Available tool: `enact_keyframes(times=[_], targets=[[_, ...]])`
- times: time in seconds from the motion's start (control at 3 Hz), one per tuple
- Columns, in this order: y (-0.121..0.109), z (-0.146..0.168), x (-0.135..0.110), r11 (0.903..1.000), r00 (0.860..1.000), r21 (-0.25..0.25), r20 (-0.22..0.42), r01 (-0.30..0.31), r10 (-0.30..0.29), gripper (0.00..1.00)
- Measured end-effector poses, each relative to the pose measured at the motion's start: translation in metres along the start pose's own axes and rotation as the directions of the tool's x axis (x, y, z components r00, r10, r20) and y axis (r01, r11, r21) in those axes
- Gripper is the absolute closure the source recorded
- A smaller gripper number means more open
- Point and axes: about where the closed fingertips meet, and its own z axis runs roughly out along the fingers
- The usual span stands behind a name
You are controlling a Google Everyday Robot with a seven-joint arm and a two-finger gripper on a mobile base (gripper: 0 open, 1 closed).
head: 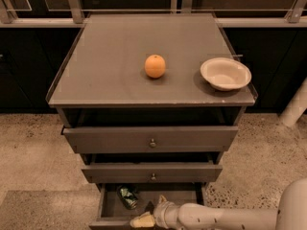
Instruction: Pick green can from bottom drawer and place on counter
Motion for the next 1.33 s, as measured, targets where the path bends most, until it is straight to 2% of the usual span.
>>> enact_keyframes(times=[0.33,0.67,1.0,1.33], targets=[[0.003,0.029,-0.001,0.9991,1.000,-0.040,0.006,0.012,-0.012,0.00],[0.014,0.119,-0.002,0.9898,0.999,-0.134,-0.009,0.050,-0.052,0.00],[0.015,0.128,-0.007,0.9888,0.998,-0.137,-0.008,0.060,-0.062,0.00],[0.002,0.144,-0.002,0.9931,0.998,-0.100,-0.022,0.062,-0.064,0.00]])
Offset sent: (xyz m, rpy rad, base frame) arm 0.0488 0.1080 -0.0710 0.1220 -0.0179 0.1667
